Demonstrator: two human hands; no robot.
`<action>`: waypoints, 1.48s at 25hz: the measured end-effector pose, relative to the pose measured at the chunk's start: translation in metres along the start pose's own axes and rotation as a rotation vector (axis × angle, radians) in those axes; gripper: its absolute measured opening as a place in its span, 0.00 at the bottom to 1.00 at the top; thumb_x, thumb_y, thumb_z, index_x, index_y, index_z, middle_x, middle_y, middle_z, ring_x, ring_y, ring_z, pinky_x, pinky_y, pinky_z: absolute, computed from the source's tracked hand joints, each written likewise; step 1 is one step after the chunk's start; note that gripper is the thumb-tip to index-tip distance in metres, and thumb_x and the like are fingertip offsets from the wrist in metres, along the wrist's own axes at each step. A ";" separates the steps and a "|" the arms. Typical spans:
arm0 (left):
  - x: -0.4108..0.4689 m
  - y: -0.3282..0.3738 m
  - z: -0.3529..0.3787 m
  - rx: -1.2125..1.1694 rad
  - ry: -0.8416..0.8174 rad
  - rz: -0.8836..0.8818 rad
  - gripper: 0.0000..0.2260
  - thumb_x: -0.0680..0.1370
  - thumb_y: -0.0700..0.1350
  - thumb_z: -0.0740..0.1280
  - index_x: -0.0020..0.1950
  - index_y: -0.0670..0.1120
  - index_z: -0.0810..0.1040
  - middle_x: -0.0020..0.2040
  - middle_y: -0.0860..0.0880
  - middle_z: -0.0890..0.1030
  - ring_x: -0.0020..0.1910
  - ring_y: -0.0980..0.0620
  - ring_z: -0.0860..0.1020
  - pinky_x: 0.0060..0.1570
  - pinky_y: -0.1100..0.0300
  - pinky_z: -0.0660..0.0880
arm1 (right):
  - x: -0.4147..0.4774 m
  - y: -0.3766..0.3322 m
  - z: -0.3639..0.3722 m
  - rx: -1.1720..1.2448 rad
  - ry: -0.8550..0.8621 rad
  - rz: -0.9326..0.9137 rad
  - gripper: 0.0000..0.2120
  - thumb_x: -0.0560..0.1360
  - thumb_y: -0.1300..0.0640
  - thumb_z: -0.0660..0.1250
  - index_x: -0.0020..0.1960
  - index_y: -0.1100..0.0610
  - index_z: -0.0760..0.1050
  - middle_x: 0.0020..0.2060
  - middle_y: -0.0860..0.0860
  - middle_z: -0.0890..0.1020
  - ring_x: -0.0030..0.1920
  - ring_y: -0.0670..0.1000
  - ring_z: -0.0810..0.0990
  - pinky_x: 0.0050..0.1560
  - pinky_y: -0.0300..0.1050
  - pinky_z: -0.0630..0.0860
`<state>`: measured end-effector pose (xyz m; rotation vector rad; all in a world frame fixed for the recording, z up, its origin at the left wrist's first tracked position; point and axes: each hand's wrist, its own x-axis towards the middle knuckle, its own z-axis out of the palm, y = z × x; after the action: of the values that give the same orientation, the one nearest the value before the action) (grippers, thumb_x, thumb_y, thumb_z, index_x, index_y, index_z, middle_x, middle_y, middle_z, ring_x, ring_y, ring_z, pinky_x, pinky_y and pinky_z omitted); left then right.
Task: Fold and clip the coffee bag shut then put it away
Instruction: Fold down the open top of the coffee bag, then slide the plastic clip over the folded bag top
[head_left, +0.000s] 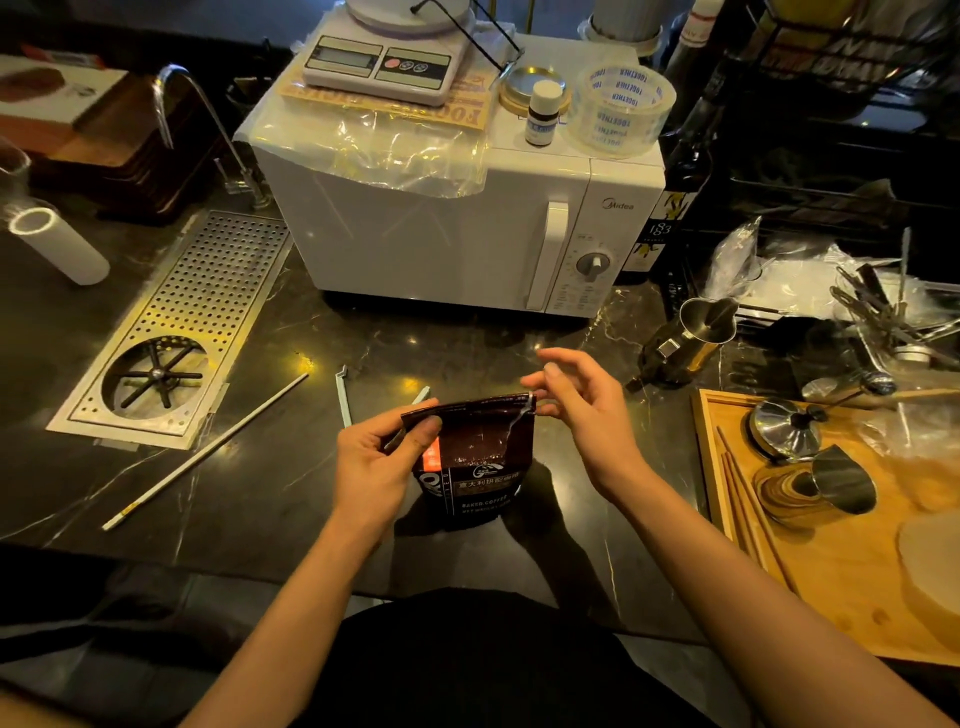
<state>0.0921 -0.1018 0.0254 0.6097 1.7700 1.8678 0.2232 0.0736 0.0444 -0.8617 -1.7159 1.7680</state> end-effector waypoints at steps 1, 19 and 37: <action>-0.003 0.001 -0.007 -0.001 0.010 0.002 0.12 0.71 0.43 0.71 0.53 0.44 0.84 0.43 0.52 0.87 0.46 0.54 0.85 0.46 0.62 0.81 | 0.001 0.005 0.004 -0.029 -0.014 0.029 0.10 0.81 0.62 0.62 0.61 0.59 0.76 0.44 0.53 0.85 0.44 0.48 0.82 0.45 0.40 0.80; -0.065 0.003 -0.140 0.026 0.429 0.066 0.10 0.72 0.50 0.72 0.53 0.55 0.85 0.49 0.53 0.87 0.50 0.52 0.84 0.50 0.57 0.81 | 0.030 0.072 0.151 -1.042 -0.601 -0.157 0.25 0.71 0.39 0.70 0.64 0.51 0.74 0.57 0.49 0.76 0.56 0.49 0.78 0.51 0.49 0.75; -0.053 -0.006 -0.155 -0.056 0.434 0.107 0.12 0.71 0.51 0.73 0.53 0.51 0.84 0.45 0.57 0.87 0.46 0.59 0.84 0.44 0.66 0.80 | 0.012 0.063 0.132 -0.899 -0.318 -0.225 0.05 0.76 0.51 0.69 0.47 0.52 0.78 0.50 0.47 0.74 0.45 0.45 0.77 0.47 0.39 0.76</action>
<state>0.0370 -0.2557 0.0115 0.2944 1.9688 2.2463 0.1206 -0.0085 -0.0204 -0.6810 -2.7609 0.9727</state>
